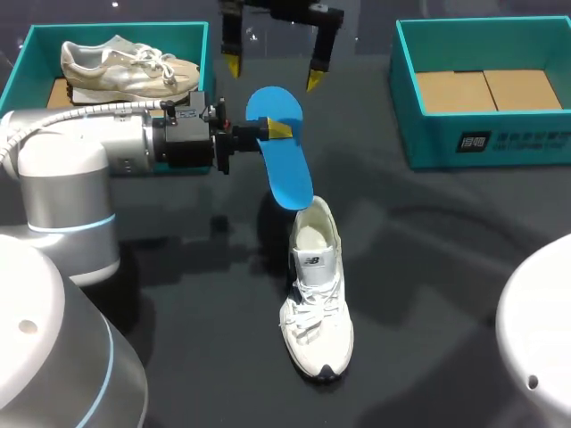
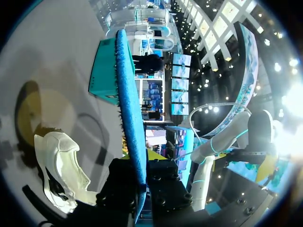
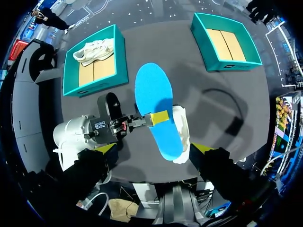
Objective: Take the shoe out of the shoebox, open the shoe tongue, remove and reinsert the insole, then place the shoe into the shoebox
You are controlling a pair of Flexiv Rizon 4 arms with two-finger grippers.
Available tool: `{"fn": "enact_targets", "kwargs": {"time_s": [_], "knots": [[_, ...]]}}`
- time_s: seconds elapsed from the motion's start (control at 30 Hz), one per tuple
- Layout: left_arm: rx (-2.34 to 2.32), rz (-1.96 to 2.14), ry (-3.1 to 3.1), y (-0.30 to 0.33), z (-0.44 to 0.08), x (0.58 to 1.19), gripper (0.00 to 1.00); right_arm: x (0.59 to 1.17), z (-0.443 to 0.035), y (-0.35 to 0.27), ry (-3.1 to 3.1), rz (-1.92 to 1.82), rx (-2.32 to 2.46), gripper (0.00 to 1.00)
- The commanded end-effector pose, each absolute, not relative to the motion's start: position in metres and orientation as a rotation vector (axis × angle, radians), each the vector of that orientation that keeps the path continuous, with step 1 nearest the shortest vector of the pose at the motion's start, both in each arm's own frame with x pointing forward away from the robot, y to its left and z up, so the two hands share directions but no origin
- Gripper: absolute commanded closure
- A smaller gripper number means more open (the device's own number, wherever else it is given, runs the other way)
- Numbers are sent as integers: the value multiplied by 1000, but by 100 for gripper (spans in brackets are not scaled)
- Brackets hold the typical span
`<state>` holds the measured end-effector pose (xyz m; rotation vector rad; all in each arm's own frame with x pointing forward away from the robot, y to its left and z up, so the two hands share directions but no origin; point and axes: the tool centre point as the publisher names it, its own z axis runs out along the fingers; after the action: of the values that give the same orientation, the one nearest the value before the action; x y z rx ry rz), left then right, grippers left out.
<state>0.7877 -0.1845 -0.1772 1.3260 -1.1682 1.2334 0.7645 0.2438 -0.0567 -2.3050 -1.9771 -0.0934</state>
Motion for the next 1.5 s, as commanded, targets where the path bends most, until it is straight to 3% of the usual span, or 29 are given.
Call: {"fn": "enact_targets", "kwargs": {"time_s": [0.03,0.47,1.5], "knots": [[1325,1234,-1168,-186,-178,788,100,766,-57,250,-2000,-21,-2341,0],[1325,1234,-1168,-186,-178,788,100,758,-60,251,-1975,-26,-2356,0],[1325,1234,-1168,-186,-178,788,100,757,-70,211,-1794,-645,-1988,0]]}}
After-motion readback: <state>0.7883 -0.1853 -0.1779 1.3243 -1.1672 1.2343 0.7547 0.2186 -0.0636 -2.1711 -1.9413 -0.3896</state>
